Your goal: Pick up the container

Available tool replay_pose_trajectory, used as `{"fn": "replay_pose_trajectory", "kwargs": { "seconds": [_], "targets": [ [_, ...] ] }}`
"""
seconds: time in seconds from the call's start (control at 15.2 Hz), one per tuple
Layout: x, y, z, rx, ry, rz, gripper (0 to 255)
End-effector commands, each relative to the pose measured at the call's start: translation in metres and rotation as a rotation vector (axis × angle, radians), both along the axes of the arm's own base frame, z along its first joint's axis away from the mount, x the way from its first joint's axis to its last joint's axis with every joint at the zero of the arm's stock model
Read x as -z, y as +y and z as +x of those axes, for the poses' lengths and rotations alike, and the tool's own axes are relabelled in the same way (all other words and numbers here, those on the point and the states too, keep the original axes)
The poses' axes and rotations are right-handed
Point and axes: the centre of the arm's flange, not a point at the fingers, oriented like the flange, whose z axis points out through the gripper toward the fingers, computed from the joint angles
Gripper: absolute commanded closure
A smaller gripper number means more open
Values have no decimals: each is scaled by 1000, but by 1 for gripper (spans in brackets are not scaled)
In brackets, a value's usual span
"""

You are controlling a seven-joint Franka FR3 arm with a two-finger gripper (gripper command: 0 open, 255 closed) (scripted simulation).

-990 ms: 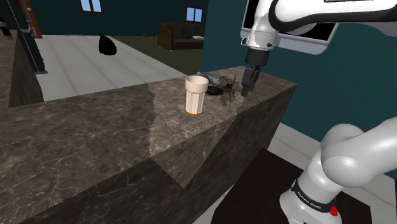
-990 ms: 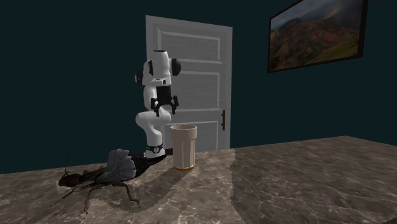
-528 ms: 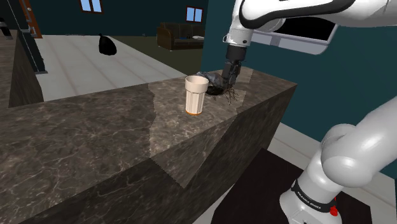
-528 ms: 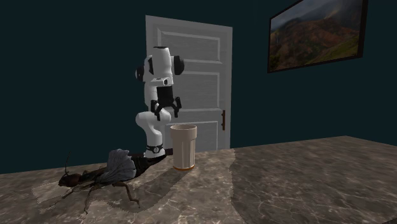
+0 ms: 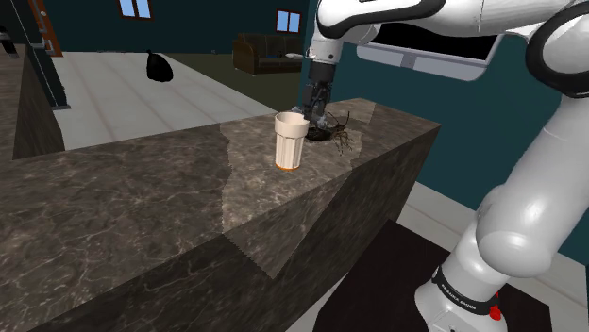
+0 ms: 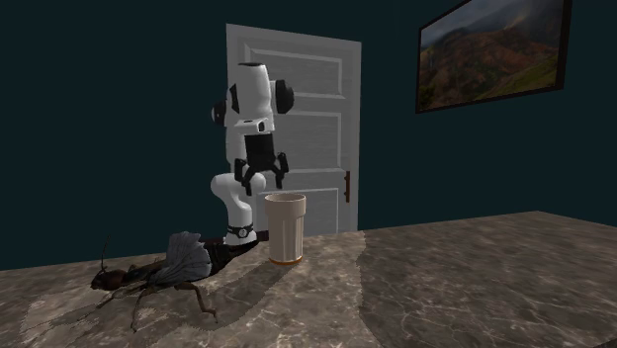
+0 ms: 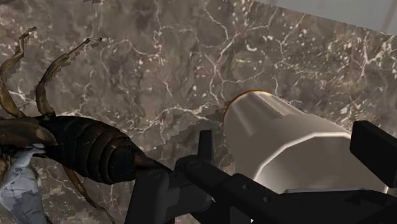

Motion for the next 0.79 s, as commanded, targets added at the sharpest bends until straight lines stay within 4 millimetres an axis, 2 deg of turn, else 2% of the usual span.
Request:
{"fn": "replay_pose_trajectory", "kwargs": {
  "seconds": [0.0,0.13,0.2,0.73],
  "targets": [
    [2,-2,28,-3,0,2,0],
    [3,-6,54,-4,1,4,0],
    [4,-7,60,-5,1,5,0],
    [44,-7,60,-5,1,5,0]
  ]
}}
